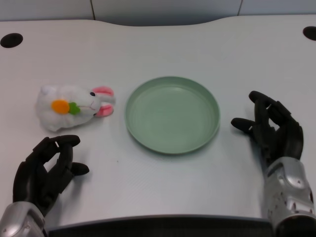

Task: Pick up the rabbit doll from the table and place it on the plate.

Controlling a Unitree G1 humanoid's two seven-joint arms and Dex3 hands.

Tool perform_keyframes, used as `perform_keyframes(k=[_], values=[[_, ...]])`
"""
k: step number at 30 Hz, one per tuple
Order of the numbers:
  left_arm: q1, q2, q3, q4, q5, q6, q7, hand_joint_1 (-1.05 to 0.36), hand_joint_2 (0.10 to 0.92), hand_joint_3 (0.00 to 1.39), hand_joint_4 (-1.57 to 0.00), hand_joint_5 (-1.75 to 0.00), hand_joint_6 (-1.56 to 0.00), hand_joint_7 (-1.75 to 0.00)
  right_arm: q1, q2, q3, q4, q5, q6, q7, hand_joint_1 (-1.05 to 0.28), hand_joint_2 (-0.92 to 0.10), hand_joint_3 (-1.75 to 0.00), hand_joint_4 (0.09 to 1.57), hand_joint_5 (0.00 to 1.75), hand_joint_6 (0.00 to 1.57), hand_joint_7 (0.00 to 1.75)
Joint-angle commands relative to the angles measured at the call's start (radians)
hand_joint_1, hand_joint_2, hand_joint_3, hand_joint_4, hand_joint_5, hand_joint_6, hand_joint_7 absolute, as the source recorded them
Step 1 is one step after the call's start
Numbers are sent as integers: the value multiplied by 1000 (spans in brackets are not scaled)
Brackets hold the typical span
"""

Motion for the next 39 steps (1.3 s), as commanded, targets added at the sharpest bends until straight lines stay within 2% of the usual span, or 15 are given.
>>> perform_keyframes(k=[1, 5, 10, 13, 15, 19, 21, 26, 29, 33, 37, 39], values=[[14, -3, 6, 15, -2, 33, 6, -431, 921, 622, -342, -1746, -353, -1323, -9, 4, -1, 12, 2, -12, -2, -276, -921, -325, 737, 1001, 682, 512], [15, 1, 2, 16, 5, 27, 1, -423, 921, 628, -332, -1746, -345, -1316, -14, 3, 3, 18, -6, -5, -15, -282, -921, -321, 734, 986, 680, 505], [16, 1, 1, 20, 10, 21, -1, -423, 921, 628, -335, -1746, -353, -1321, -17, 4, -3, 22, 0, -6, -13, -280, -921, -303, 773, 997, 695, 503], [18, 2, 1, 24, 10, 17, -4, -410, 921, 633, -330, -1746, -360, -1312, -14, 5, -1, 15, -2, -2, -13, -297, -921, -301, 776, 997, 688, 498], [15, 5, -1, 32, 16, 13, -6, -413, 921, 633, -340, -1746, -372, -1314, -13, 3, 0, 19, -3, -11, -6, -299, -921, -303, 767, 994, 689, 497], [16, 6, -2, 25, 13, 20, -6, -416, 921, 628, -346, -1746, -374, -1308, -11, 1, 2, 18, -6, -11, -7, -295, -921, -296, 755, 993, 686, 490], [16, 3, -1, 32, 15, -13, -12, -428, 921, 613, -344, -1746, -375, -1305, -10, 2, 3, 16, -7, -12, -7, -296, -921, -294, 750, 990, 691, 491], [20, -3, -4, 15, 14, -114, -47, -479, 921, 577, -348, -1746, -374, -1283, -8, 8, -1, 3, -1, -1, -10, -312, -921, -270, 767, 990, 691, 484], [8, -1, 4, 12, -5, -185, -94, -487, 921, 562, -349, -1746, -390, -1306, -8, 8, 2, 5, -4, -4, -8, -313, -921, -272, 752, 987, 685, 481], [-43, 17, 19, 8, -27, -312, -169, -493, 921, 551, -368, -1746, -367, -1318, -12, 7, 3, 0, -8, 12, -21, -306, -921, -281, 755, 998, 695, 486], [-96, 48, 13, -37, -4, -291, -150, -482, 921, 554, -358, -1725, -339, -1288, -10, 5, 4, -3, -13, 15, -29, -295, -921, -293, 742, 993, 688, 477], [-125, 74, 3, -45, 22, -296, -149, -468, 921, 531, -335, -1661, -308, -1237, -9, 5, 5, -3, -13, 16, -29, -295, -921, -293, 743, 995, 686, 473]])
